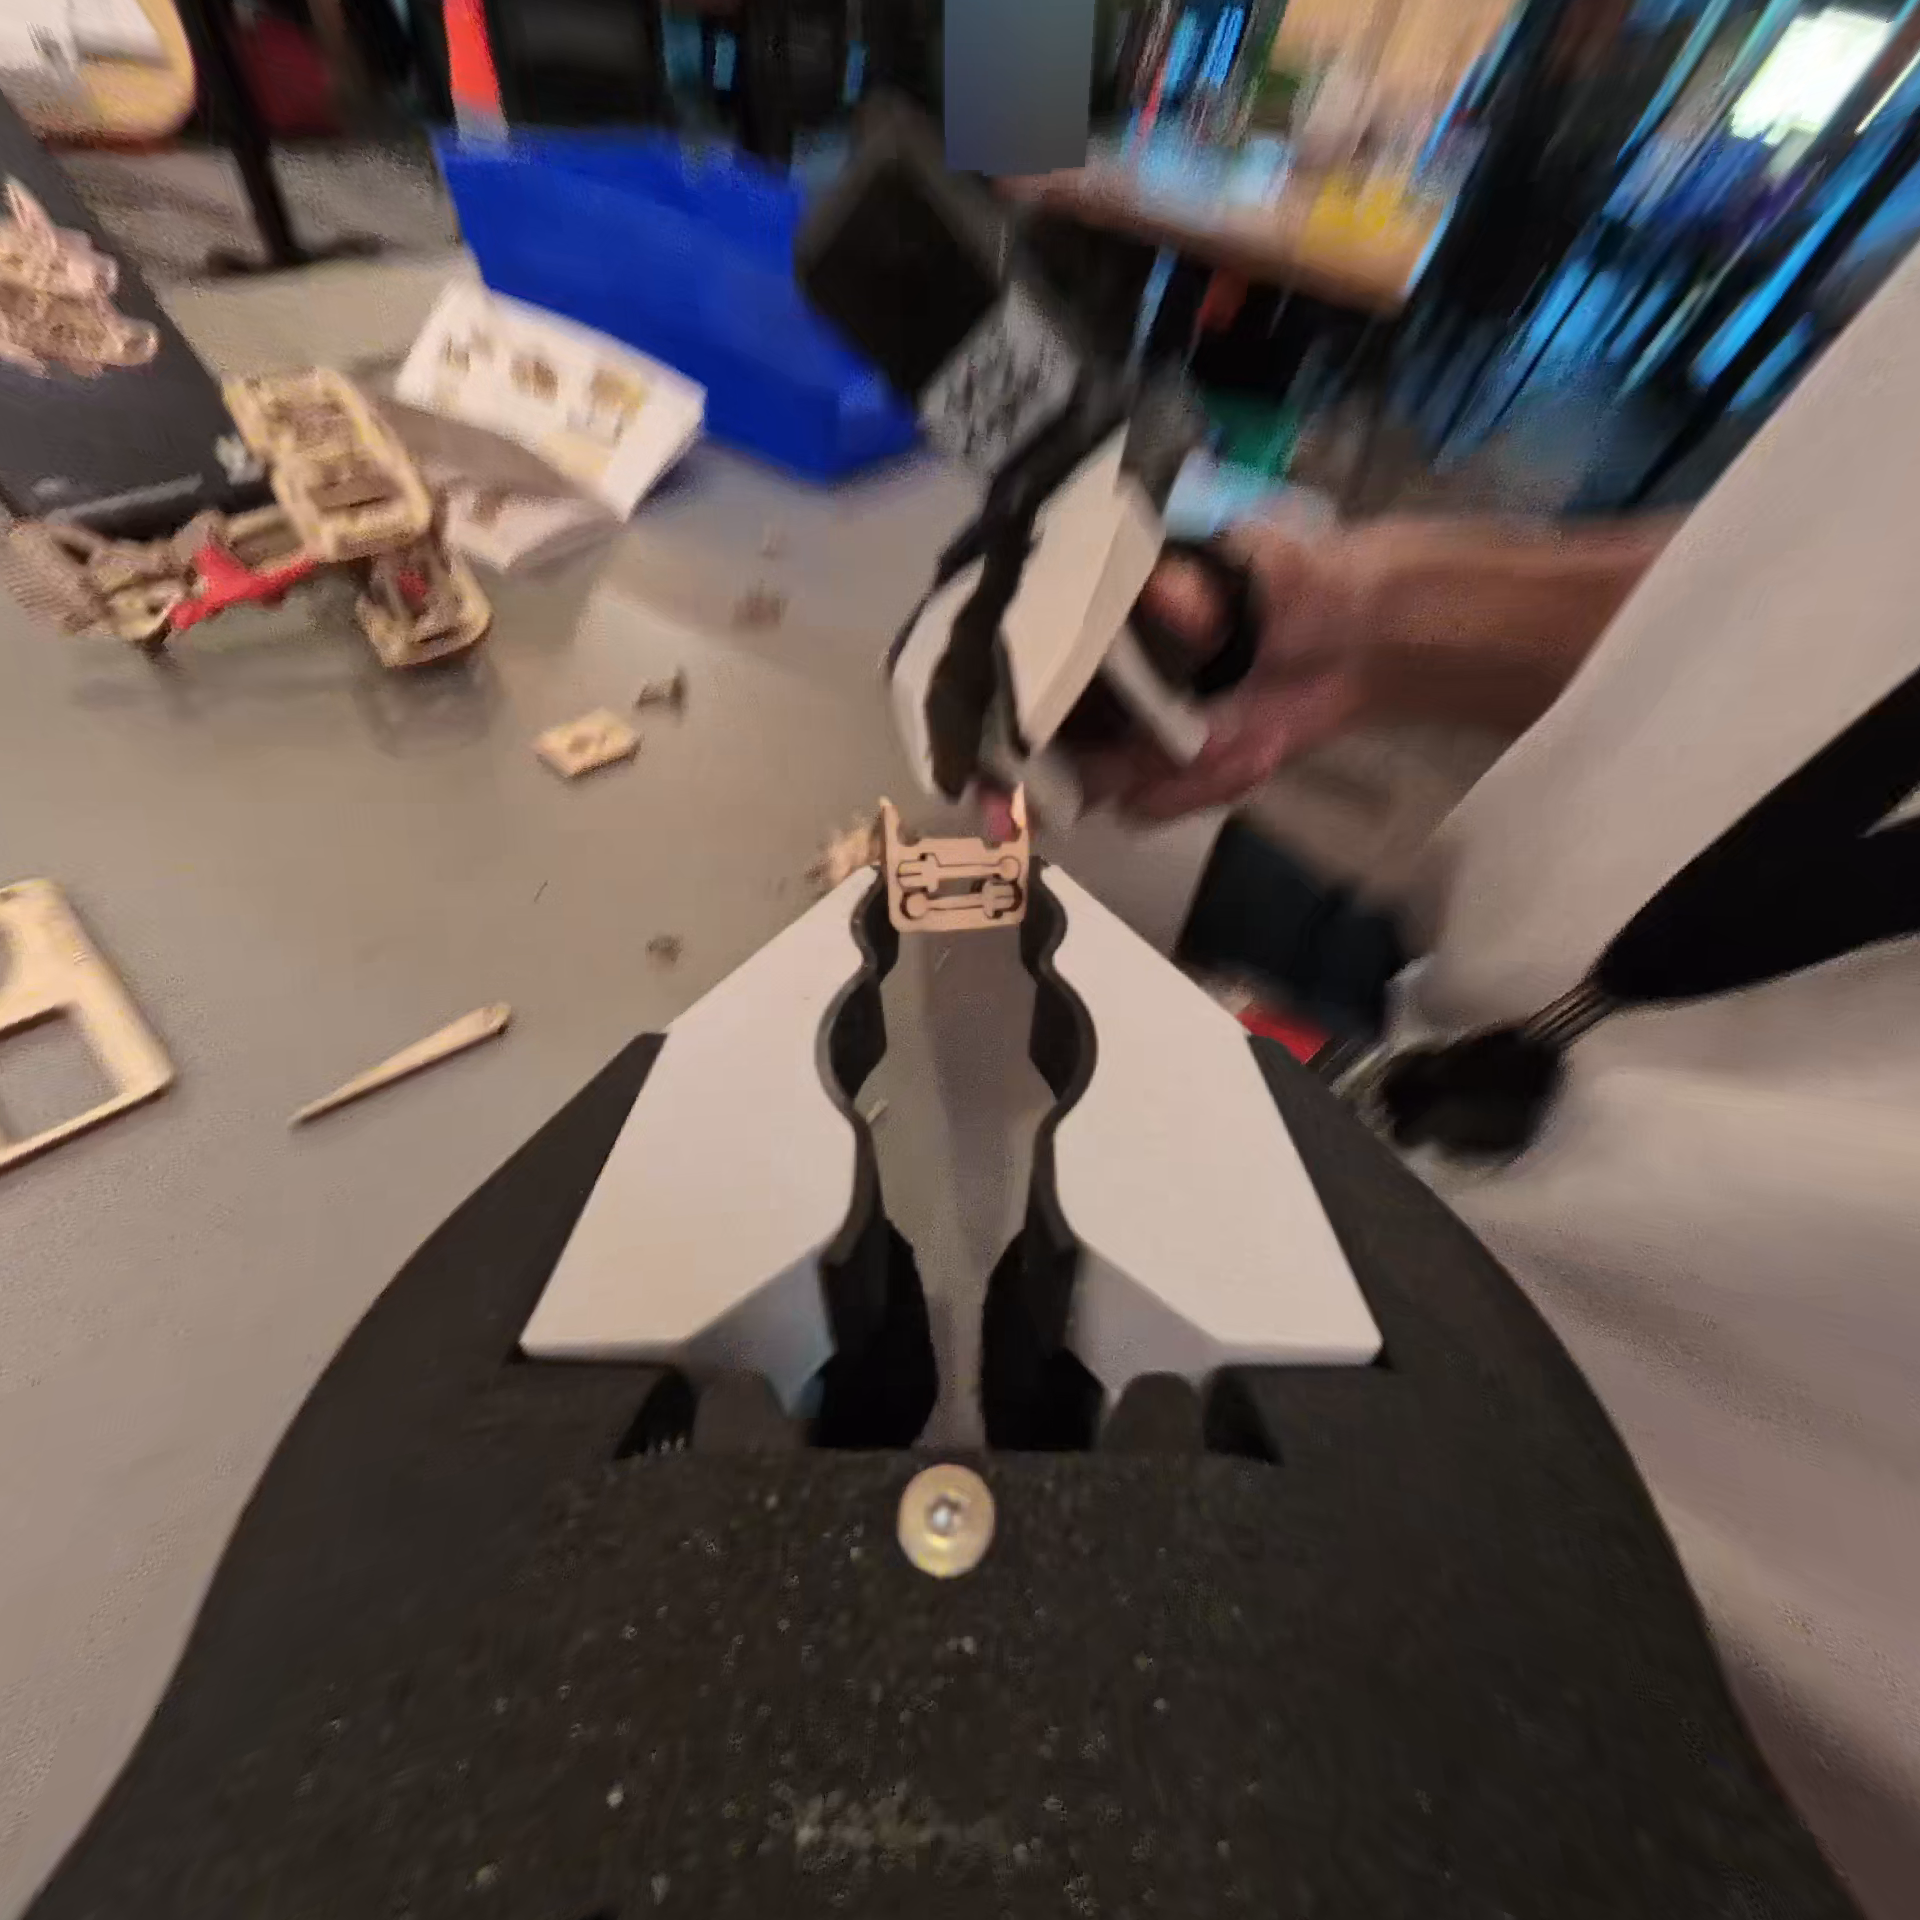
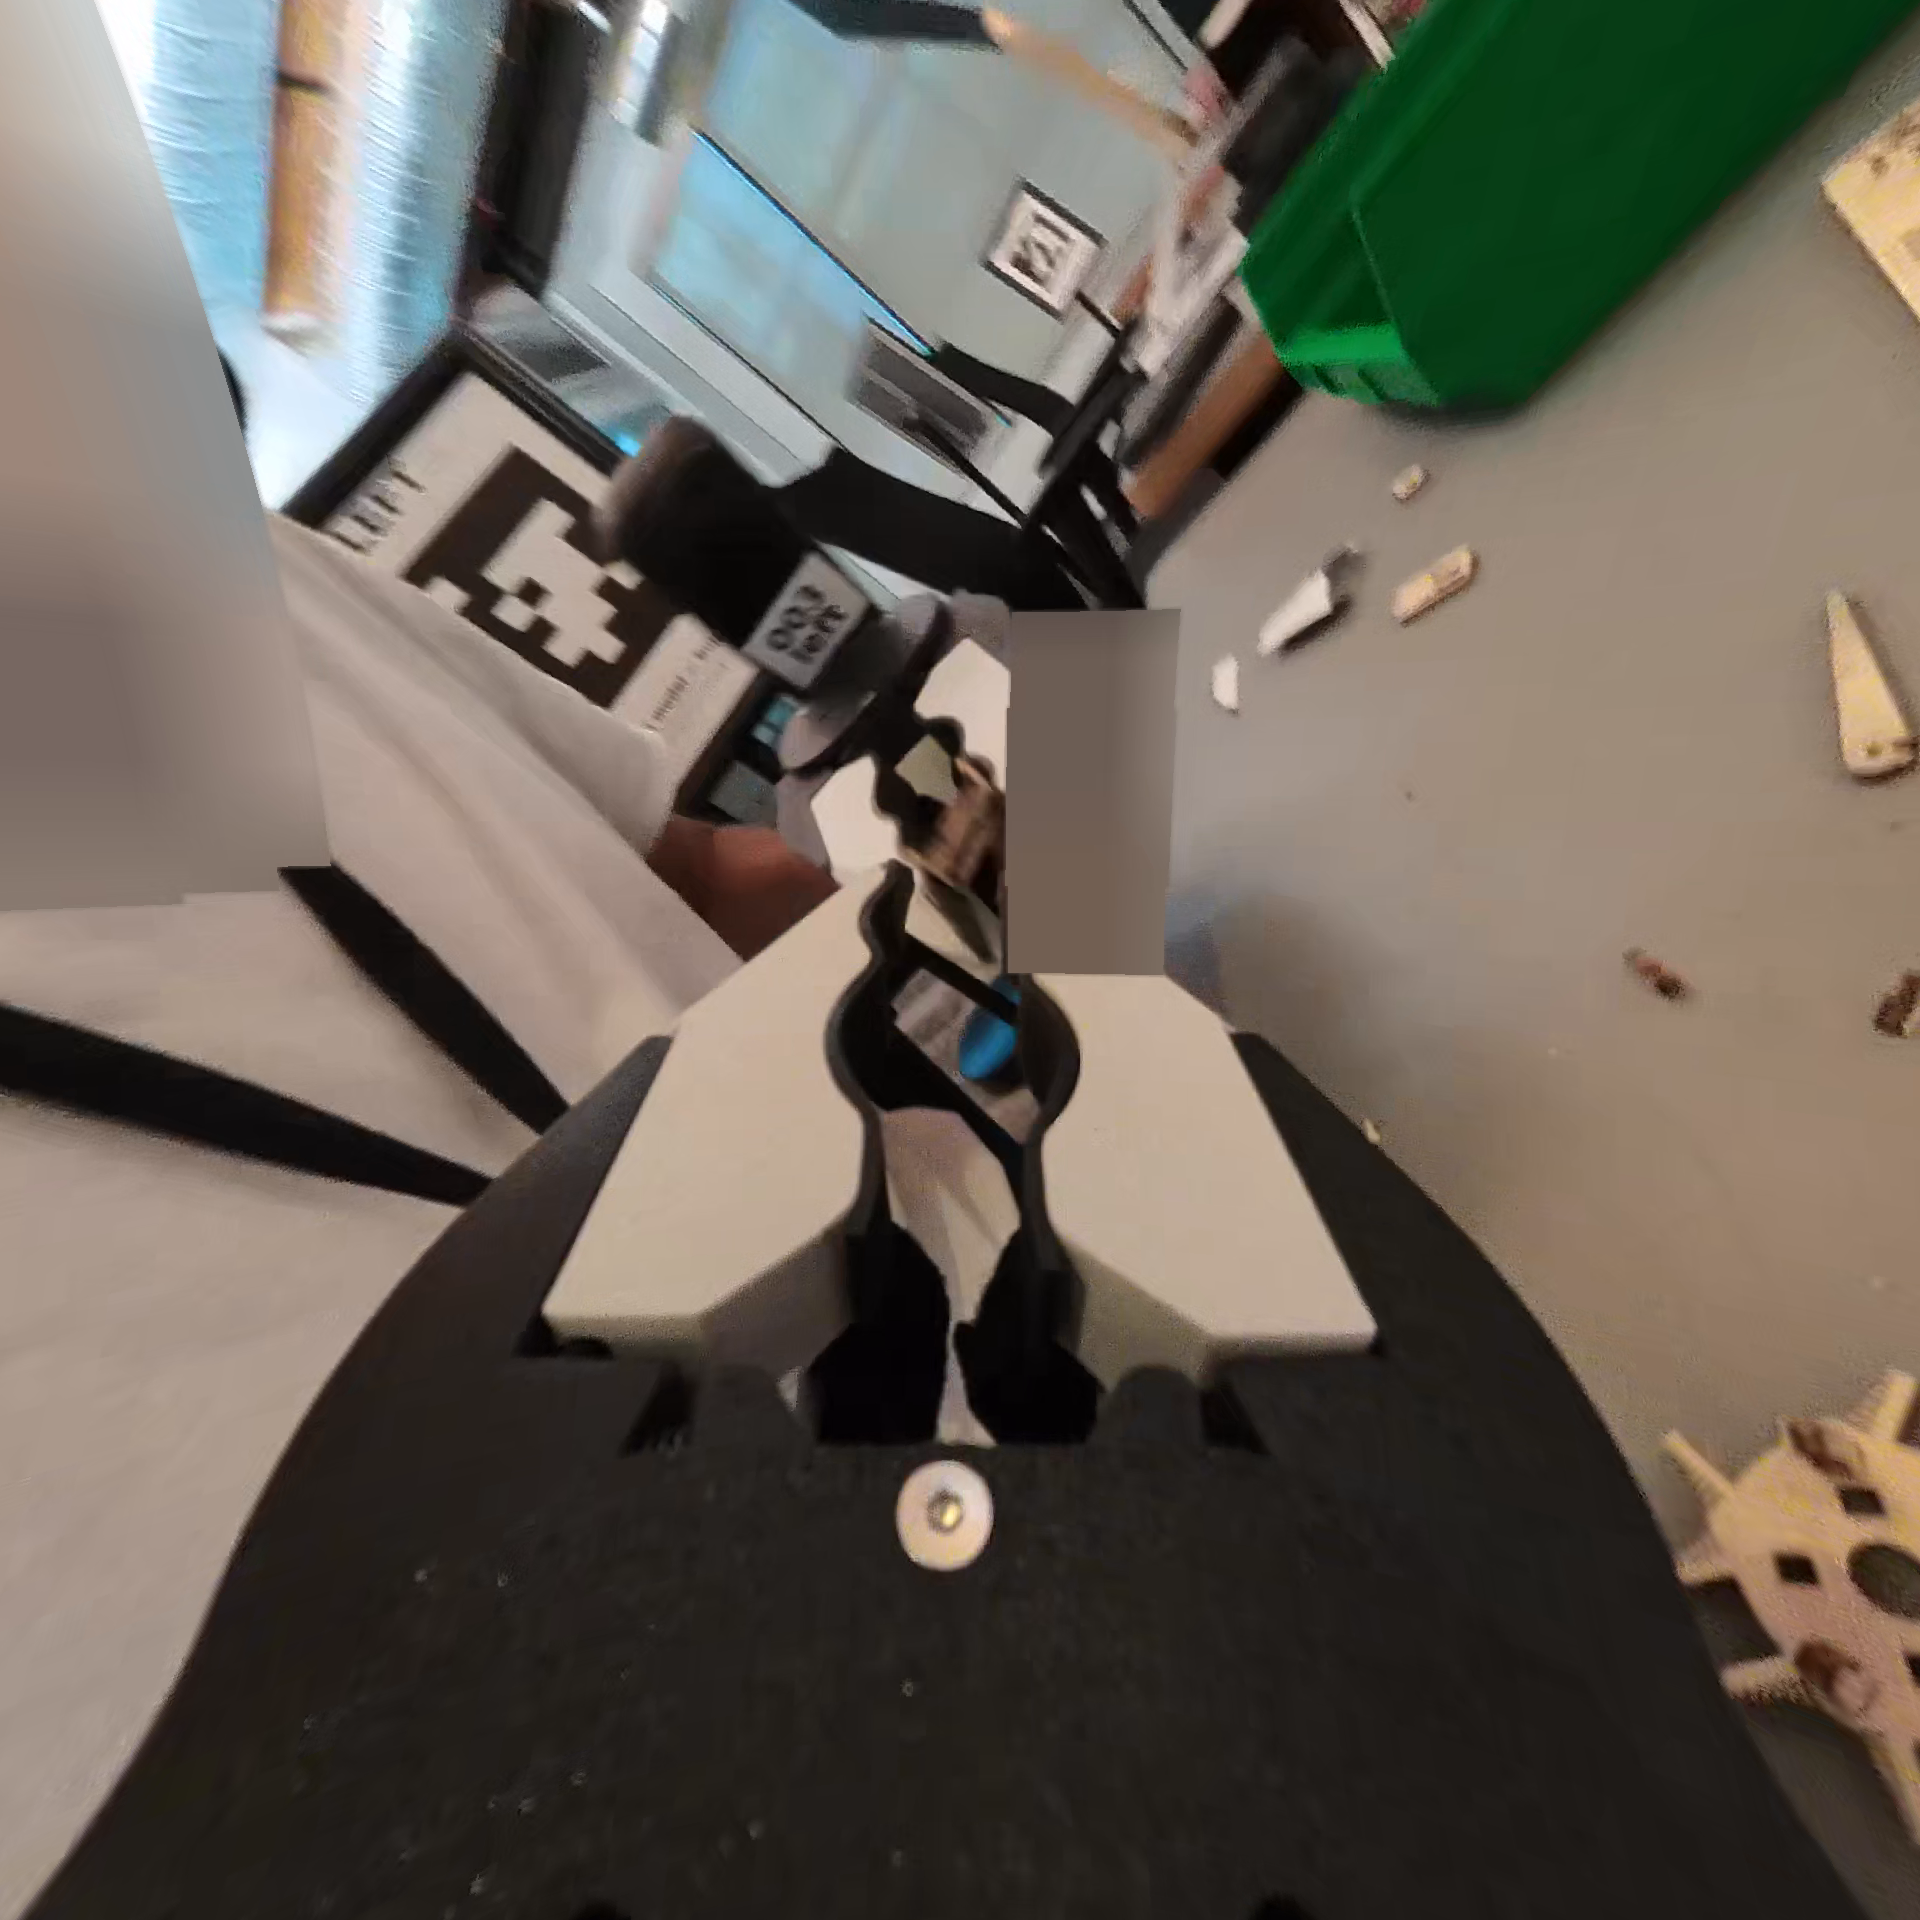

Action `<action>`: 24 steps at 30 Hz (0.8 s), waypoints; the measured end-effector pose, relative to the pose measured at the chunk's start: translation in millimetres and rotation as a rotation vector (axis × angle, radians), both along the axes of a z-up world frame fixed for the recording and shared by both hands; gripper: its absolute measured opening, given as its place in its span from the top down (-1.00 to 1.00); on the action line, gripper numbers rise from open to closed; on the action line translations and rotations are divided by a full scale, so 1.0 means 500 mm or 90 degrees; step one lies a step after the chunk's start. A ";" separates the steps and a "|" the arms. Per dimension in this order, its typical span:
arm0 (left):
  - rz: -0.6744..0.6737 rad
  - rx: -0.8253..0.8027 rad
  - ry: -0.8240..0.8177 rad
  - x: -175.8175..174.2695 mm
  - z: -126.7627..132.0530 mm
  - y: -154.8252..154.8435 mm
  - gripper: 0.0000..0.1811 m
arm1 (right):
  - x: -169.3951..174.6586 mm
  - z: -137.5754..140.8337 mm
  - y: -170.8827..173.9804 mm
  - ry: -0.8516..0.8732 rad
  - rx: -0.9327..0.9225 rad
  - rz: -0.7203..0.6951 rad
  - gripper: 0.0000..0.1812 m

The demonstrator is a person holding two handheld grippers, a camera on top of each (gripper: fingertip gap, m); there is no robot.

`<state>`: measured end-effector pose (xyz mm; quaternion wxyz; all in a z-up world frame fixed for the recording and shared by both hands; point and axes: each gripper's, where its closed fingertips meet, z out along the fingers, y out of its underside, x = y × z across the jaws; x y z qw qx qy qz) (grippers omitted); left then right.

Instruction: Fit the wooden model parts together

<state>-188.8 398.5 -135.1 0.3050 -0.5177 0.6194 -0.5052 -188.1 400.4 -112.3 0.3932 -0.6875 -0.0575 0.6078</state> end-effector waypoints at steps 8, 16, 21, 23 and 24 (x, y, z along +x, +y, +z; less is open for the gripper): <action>-0.077 -0.280 -0.280 -0.036 0.193 -0.003 0.77 | -0.049 0.142 0.024 0.046 0.231 -0.044 0.77; -0.104 -0.331 -0.325 -0.050 0.222 -0.007 0.77 | -0.067 0.163 0.021 -0.183 0.398 -0.142 0.73; -0.162 -0.398 -0.289 -0.050 0.218 -0.034 0.77 | -0.069 0.153 0.020 -0.190 0.398 -0.129 0.51; -0.199 -0.449 -0.271 -0.053 0.219 -0.048 0.77 | -0.072 0.153 0.016 -0.170 0.396 -0.116 0.44; -0.212 -0.465 -0.265 -0.054 0.218 -0.053 0.76 | -0.072 0.152 0.015 -0.169 0.401 -0.113 0.41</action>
